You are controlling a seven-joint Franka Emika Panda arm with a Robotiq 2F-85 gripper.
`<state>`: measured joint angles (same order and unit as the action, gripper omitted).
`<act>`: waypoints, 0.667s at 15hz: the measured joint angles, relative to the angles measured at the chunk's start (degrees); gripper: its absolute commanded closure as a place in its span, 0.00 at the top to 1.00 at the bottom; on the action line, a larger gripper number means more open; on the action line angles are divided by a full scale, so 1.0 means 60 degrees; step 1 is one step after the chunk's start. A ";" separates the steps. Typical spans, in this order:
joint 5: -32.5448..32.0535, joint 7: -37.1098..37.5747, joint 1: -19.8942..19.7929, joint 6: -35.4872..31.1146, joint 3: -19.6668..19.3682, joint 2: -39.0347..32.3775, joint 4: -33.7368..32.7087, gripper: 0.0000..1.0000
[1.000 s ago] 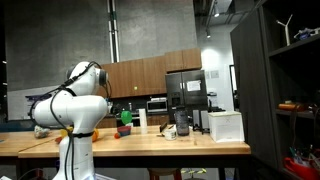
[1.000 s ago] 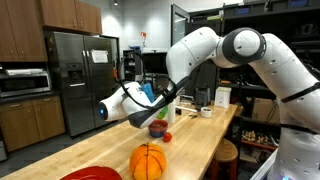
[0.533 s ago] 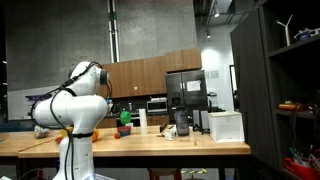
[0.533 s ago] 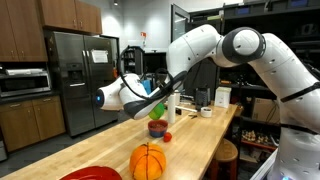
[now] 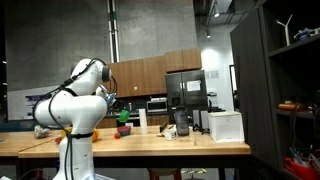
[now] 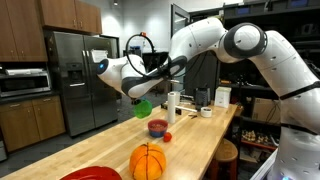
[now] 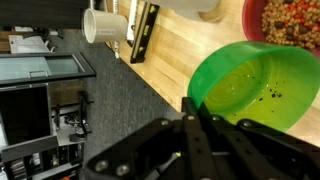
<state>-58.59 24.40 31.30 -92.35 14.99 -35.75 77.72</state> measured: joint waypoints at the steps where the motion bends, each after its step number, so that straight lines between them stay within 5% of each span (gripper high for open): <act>1: 0.0263 0.0001 -0.0124 -0.0394 0.0042 0.0029 -0.0060 0.01; 10: 0.3210 -0.0254 -0.1710 -0.4443 0.0933 -0.0006 0.0515 0.01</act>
<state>-39.33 22.88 21.04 -119.01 20.59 -35.78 80.81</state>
